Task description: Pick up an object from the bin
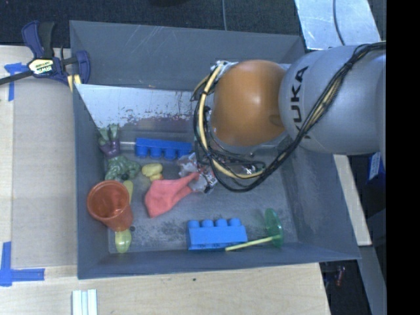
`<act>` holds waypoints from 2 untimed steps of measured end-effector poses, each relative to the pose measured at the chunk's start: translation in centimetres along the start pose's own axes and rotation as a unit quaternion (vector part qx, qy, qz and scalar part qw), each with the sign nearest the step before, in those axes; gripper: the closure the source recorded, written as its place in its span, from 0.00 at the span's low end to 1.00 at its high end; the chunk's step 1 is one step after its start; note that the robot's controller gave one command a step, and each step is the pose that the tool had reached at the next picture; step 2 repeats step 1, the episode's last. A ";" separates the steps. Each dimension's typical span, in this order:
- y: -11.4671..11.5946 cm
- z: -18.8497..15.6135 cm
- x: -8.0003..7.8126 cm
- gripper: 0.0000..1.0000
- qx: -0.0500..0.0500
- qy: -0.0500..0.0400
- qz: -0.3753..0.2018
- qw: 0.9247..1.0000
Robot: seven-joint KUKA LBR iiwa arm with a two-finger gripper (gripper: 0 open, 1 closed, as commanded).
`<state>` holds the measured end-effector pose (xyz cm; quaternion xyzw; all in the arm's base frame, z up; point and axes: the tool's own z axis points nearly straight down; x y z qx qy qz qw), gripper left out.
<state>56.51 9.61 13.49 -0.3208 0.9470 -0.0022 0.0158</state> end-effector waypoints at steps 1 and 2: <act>0.2 -2.3 -1.1 1.00 0.002 -0.004 0.053 0.999; 0.2 -2.3 -1.1 1.00 0.002 -0.004 0.053 0.999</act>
Offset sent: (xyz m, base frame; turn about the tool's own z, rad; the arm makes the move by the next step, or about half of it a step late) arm -0.0146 -0.0107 -0.0029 -0.1308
